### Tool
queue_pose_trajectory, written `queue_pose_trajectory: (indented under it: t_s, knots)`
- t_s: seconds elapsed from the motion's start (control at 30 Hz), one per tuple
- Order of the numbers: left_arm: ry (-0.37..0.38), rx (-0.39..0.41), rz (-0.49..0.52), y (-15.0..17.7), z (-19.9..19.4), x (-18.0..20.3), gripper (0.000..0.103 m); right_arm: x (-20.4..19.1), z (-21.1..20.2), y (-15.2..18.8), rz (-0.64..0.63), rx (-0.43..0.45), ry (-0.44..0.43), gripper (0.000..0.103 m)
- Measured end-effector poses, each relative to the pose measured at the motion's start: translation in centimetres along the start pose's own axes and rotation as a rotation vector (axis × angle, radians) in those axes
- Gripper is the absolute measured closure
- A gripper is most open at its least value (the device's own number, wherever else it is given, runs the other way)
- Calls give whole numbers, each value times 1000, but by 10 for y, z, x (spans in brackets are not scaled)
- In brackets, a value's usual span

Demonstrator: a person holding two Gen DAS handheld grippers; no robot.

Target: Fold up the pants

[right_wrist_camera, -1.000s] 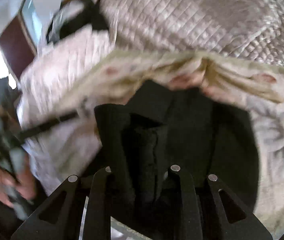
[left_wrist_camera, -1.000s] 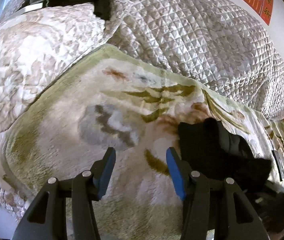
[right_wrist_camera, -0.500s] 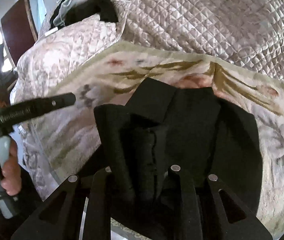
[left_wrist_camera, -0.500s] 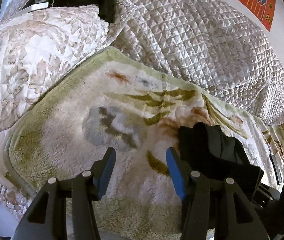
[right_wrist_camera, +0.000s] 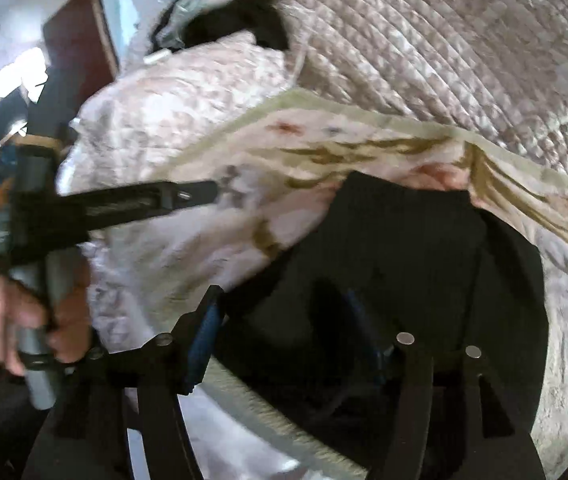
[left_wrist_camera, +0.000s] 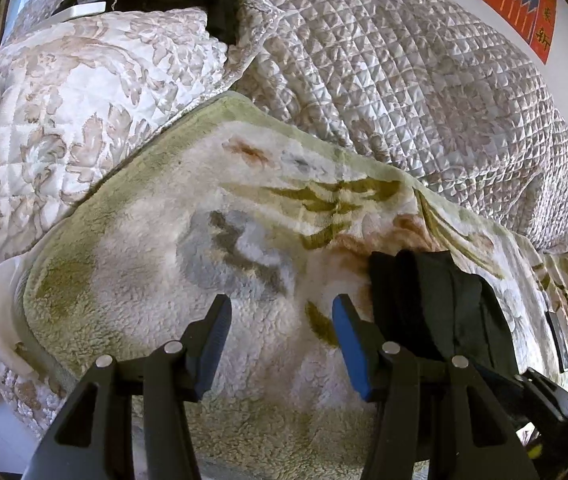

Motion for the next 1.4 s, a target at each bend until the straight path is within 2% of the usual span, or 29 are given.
queue_pose_trajectory:
  t_s: [0.13,0.3,0.33,0.37,0.43,0.6,0.7,0.8,0.87,0.93,1.0,1.1,1.17,1.23,1.3,1.4]
  knots:
    - [1,3,1,0,-1,1,48,11,-25,1,50,72,-4,42]
    - [22,1,20,1,0,12,48,57,-38,25,189,71,118,42]
    - [31,1,29,1,-1,17,48,68,-39,33,227,65,152,51]
    - [43,3,38,1,-2,22,48,77,-37,40,255,47,179,67]
    - [69,7,54,1,-3,34,48,83,-26,52,281,-9,172,79]
    - [172,1,113,6,-9,77,48,69,-27,40,228,7,36,79]
    - [223,-18,154,13,-9,100,48,92,-36,35,237,25,86,79]
    - [269,-68,189,27,-2,117,48,121,-36,34,274,6,120,79]
    - [262,-105,224,40,5,123,48,136,-29,36,294,-11,114,79]
    - [229,-150,262,54,15,122,48,147,-19,41,292,-50,147,79]
    - [123,-183,302,66,30,113,45,166,-15,47,324,-60,202,79]
    - [132,-181,291,66,28,108,44,196,-26,52,433,-39,256,79]
    - [110,-164,300,65,26,105,44,200,-33,48,442,-22,249,79]
    - [105,-172,278,60,26,103,45,195,-34,37,406,-13,228,79]
    - [70,-144,283,49,25,104,45,189,-29,27,371,-16,195,79]
    - [83,-120,284,31,23,117,45,187,-12,14,330,-44,159,79]
Point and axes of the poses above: each gripper's, at about its wrist camera, not at the fingertips, and z roughly the way its jaws point, x to its right, y to its underside, the point moved 6 cm from there along z, roughly the way its jaws point, and after that the axes turned 9 degrees about -z, right-handed, at the moved point
